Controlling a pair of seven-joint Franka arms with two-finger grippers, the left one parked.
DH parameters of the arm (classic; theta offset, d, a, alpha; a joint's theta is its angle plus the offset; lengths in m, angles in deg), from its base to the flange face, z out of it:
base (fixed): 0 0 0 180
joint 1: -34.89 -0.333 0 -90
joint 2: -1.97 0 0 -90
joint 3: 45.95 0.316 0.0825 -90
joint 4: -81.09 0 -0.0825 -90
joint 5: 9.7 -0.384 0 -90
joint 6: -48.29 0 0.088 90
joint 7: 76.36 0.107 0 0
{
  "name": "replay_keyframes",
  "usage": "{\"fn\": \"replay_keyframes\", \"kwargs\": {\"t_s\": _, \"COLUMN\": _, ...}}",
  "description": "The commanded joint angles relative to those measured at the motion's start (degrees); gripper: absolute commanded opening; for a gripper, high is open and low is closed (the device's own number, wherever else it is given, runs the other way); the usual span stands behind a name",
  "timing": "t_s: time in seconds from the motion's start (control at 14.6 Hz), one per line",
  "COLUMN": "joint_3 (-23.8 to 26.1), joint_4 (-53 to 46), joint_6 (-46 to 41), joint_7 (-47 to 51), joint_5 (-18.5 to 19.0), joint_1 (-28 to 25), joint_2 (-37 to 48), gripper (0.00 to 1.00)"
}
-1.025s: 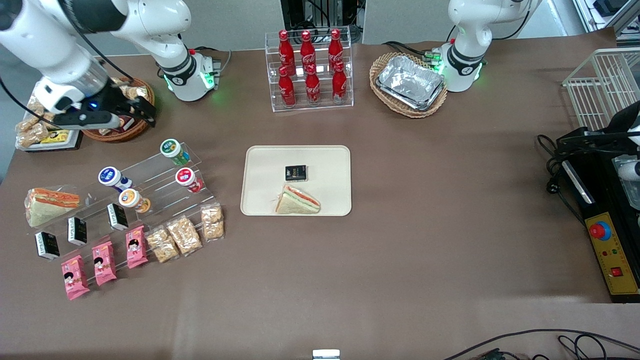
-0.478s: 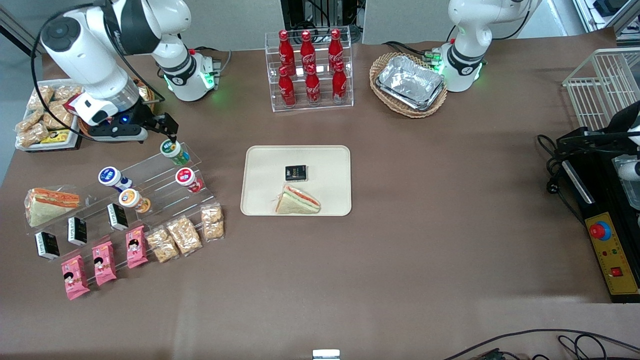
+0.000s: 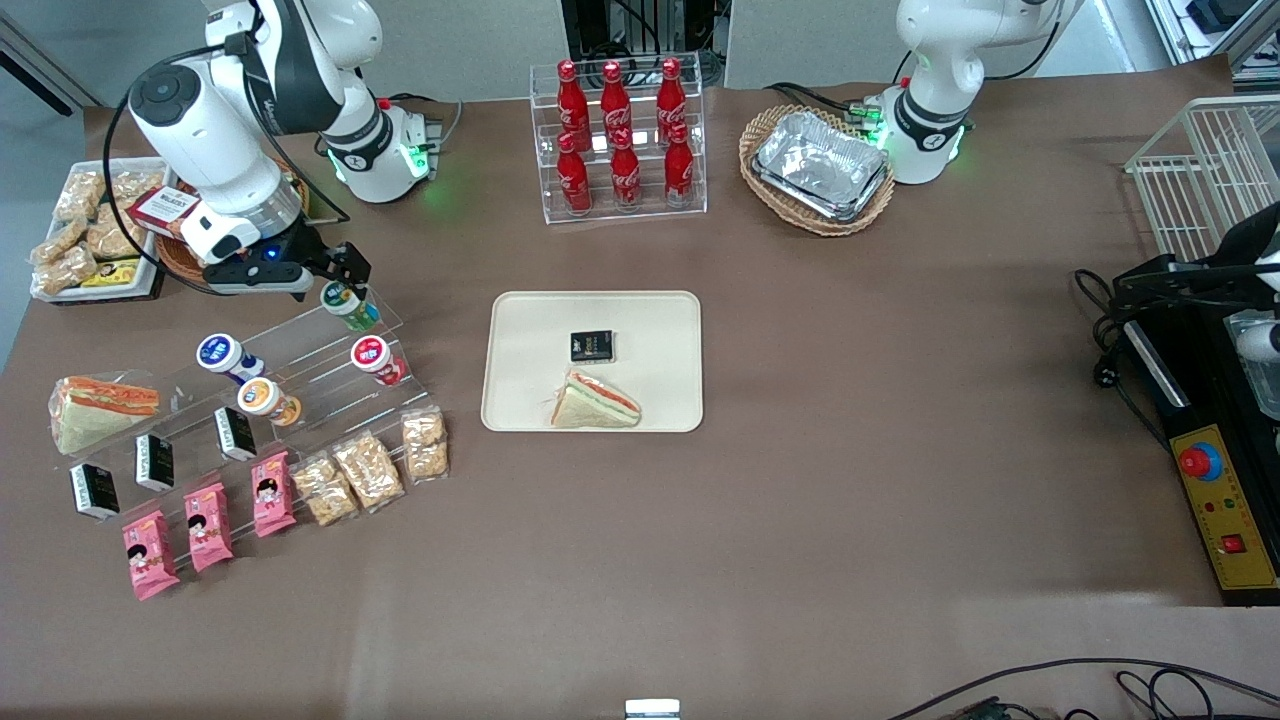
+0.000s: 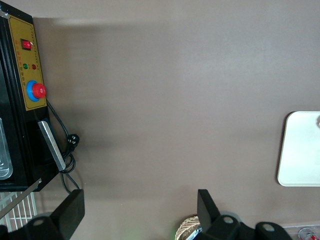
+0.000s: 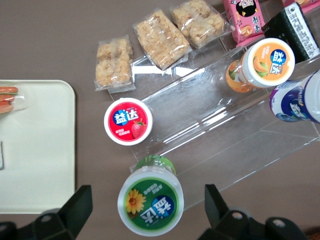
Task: Place green gum on tray
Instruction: 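Lower the right gripper over the green-label yogurt bottle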
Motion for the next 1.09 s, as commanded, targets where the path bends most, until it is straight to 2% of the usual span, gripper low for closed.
{"fn": "replay_keyframes", "kwargs": {"t_s": 0.0, "joint_3": -0.2, "joint_4": 1.4, "joint_6": 2.5, "joint_7": 0.6, "joint_5": -0.5, "joint_1": -0.3, "joint_2": -0.6, "gripper": 1.00}}
{"fn": "replay_keyframes", "kwargs": {"t_s": 0.34, "joint_3": 0.1, "joint_4": 3.8, "joint_6": 6.2, "joint_7": 0.6, "joint_5": -0.4, "joint_1": -0.3, "joint_2": -1.2, "gripper": 1.00}}
{"fn": "replay_keyframes", "kwargs": {"t_s": 0.75, "joint_3": 0.1, "joint_4": 4.4, "joint_6": 6.2, "joint_7": 0.6, "joint_5": -0.4, "joint_1": -0.3, "joint_2": -1.0, "gripper": 1.00}}
{"fn": "replay_keyframes", "kwargs": {"t_s": 0.89, "joint_3": 0.1, "joint_4": 4.5, "joint_6": 6.2, "joint_7": 0.6, "joint_5": -0.4, "joint_1": -0.3, "joint_2": -1.0, "gripper": 0.95}}
{"fn": "replay_keyframes", "kwargs": {"t_s": 0.96, "joint_3": 0.1, "joint_4": 4.5, "joint_6": 6.1, "joint_7": 0.6, "joint_5": -0.4, "joint_1": -0.3, "joint_2": -1.0, "gripper": 0.89}}
{"fn": "replay_keyframes", "kwargs": {"t_s": 1.02, "joint_3": 0.1, "joint_4": 4.5, "joint_6": 6.1, "joint_7": 0.6, "joint_5": -0.4, "joint_1": -0.3, "joint_2": -0.9, "gripper": 0.77}}
